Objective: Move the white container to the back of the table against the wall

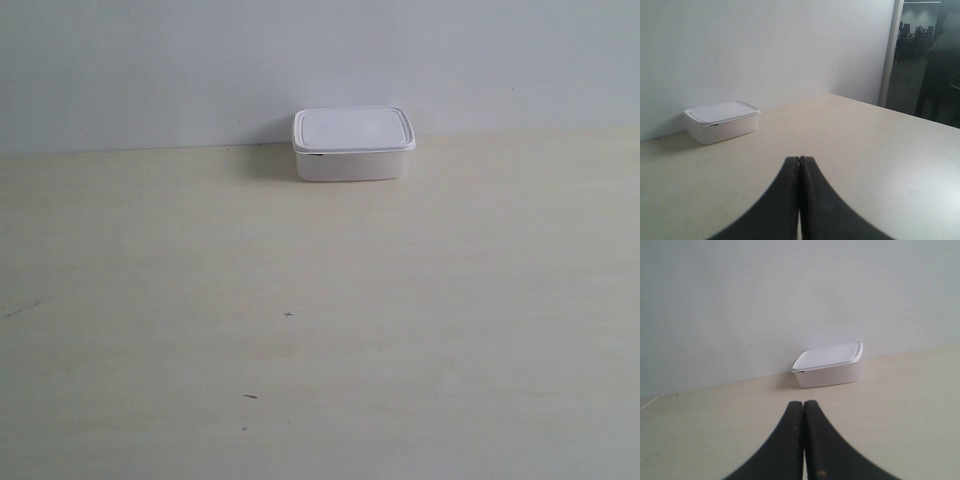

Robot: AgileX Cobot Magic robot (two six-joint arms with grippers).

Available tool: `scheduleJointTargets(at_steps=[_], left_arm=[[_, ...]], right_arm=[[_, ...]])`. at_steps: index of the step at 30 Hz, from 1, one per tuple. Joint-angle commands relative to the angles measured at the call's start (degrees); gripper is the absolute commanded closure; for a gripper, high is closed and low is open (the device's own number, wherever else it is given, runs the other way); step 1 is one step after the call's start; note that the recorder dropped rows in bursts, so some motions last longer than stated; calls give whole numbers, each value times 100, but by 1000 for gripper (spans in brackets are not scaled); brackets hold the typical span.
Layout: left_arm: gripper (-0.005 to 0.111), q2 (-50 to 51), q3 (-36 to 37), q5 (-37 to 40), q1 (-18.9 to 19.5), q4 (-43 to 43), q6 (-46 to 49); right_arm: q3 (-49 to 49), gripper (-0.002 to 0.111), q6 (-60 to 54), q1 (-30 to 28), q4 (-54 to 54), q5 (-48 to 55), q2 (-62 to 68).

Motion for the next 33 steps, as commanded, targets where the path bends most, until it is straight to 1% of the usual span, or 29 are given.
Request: scheduleJointTargets(at_steps=[1,11,15,19,21,23,27,33], left_arm=[[107,-39,-6,2,0,42,0],[107,-39,-6,2,0,42,0],[107,-240,-6,-25,-122,42,0],[107,-240,-6,-80,-66,42,0],[107,-240,-6,-110,57,42,0],[107,-240,-6,-185,273,42,0],[107,-240,-6,-221,927,42,0],[107,-240,-6,-221,2167,42,0]], right_arm=[[24,108,3,12,-15,-2,-29],[24,108,5,12,-36,-2,-70],[24,108,5,0,-36,-2,-172],[24,108,5,-41,-36,-46,-172],[24,108,5,-137,-24,-36,-172],[24,108,5,-306,-24,-36,-172],[24,108,5,-794,-24,-36,-172],[24,108,5,-1555,-24,-24,-172]])
